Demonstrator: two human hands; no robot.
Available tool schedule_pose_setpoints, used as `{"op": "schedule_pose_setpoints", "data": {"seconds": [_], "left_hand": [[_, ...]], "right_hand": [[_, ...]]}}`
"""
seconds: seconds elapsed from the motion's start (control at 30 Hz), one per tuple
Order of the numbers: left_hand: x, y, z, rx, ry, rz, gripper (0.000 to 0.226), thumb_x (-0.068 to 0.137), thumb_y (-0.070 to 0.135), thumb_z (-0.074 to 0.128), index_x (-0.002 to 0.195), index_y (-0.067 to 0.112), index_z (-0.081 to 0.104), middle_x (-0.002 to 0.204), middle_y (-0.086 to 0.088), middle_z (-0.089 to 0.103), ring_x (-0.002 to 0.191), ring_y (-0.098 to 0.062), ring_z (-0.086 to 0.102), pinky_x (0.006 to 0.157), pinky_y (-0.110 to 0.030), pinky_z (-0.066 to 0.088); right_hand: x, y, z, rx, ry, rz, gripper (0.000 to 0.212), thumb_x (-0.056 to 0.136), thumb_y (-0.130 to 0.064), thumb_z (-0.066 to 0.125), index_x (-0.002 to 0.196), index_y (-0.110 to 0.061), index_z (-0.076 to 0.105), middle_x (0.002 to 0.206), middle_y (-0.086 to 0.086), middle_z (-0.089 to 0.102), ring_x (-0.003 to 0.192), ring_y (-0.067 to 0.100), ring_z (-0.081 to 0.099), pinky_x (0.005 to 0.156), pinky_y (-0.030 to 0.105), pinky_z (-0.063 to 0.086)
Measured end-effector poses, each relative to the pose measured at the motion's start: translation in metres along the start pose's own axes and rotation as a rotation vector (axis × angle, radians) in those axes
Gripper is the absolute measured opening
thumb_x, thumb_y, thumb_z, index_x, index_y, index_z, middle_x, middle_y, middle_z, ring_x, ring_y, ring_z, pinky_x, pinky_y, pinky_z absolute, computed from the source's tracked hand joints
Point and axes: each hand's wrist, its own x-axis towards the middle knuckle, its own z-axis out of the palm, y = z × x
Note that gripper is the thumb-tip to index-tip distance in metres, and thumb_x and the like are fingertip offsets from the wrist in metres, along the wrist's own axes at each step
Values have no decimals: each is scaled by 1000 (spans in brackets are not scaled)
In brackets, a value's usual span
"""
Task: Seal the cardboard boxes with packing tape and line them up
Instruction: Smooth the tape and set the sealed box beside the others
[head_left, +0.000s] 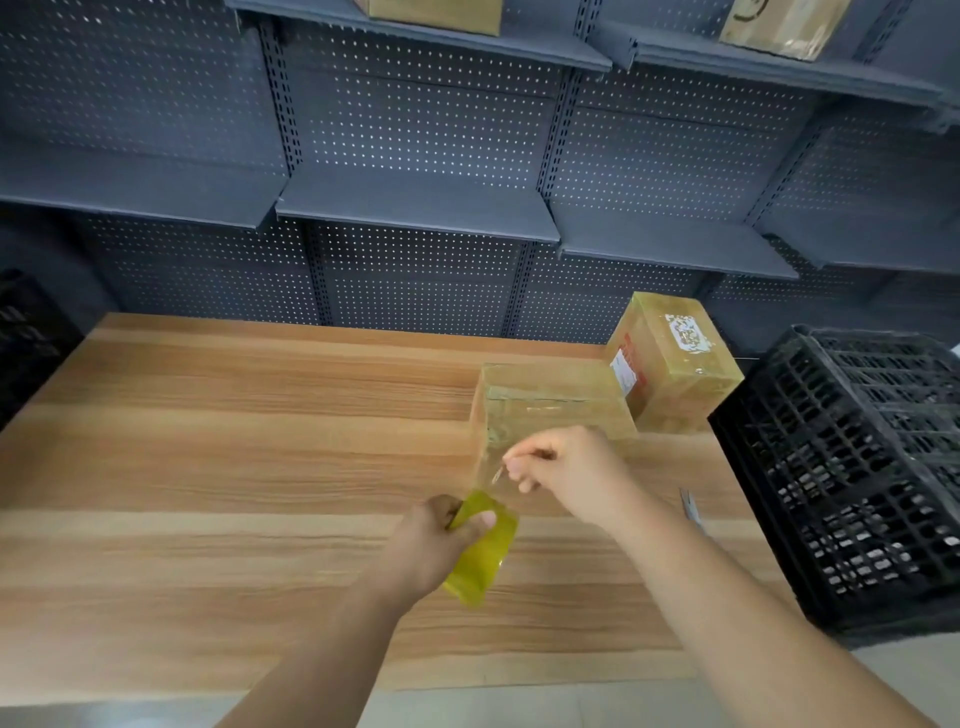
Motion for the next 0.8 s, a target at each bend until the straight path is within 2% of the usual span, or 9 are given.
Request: {"op": "schedule_pose_setpoints", "data": {"seconds": [0.07,0.13,0.2,0.3,0.4,0.5,0.6,0.67,0.8], "left_hand": [[-3,2,6,-245,-132,1,33,79,40,75,100,15,67,86,1,74,81,-11,70,71,-24,55],[0,-2,13,-312,-179,-13,38,75,35,73,106,14,67,98,-6,75,92,-21,71,81,-34,55],[8,-4,19,-251,-89,-30,27,81,30,72,101,13,69,93,-7,74,84,-21,70,75,-36,54],[22,0,25,-214,84,-162,12,88,24,70,92,13,70,82,-2,72,67,-12,68,61,-27,54],[33,-2,24,-154,162,-270,34,80,47,71,88,14,71,85,-5,74,78,-22,71,73,-38,59],[30,-8,28,-230,103,-241,48,67,60,71,89,17,73,87,-5,74,83,-25,72,77,-45,60],[21,-6,35,-411,-3,-214,33,80,37,77,100,13,71,94,-9,74,86,-25,72,74,-38,58],[20,-8,38,-505,-46,-214,33,81,26,77,105,6,69,95,-13,74,85,-28,72,70,-38,58],[23,-9,39,-599,-9,-235,42,73,30,77,104,3,70,95,-14,74,86,-28,71,71,-36,55]], "right_hand": [[17,2,-16,18,-66,53,19,89,-12,69,80,-27,74,65,-11,71,68,8,68,78,33,60],[30,3,-29,29,-144,86,16,89,-10,70,83,-24,74,63,-10,71,70,9,67,77,32,60],[40,3,-34,-41,-210,76,16,88,-12,71,82,-27,74,64,-11,72,68,6,68,72,26,59],[45,0,-27,-134,-279,6,16,87,-15,71,79,-29,74,68,-9,73,67,4,69,71,25,59],[56,-4,-26,-155,-287,-41,12,88,-19,71,80,-27,75,70,-7,73,63,2,67,65,23,58],[81,-3,-36,-182,-330,-24,9,90,-21,70,88,-27,76,78,-5,75,69,11,70,70,27,60],[104,5,-38,-233,-333,11,11,92,-26,67,99,-31,75,84,-6,74,63,6,59,59,17,51],[115,9,-36,-254,-330,4,10,92,-29,67,97,-34,74,86,-6,73,65,7,57,60,22,50],[130,11,-31,-236,-276,-22,13,87,-29,73,99,-30,76,85,-13,71,64,2,57,60,20,43]]}}
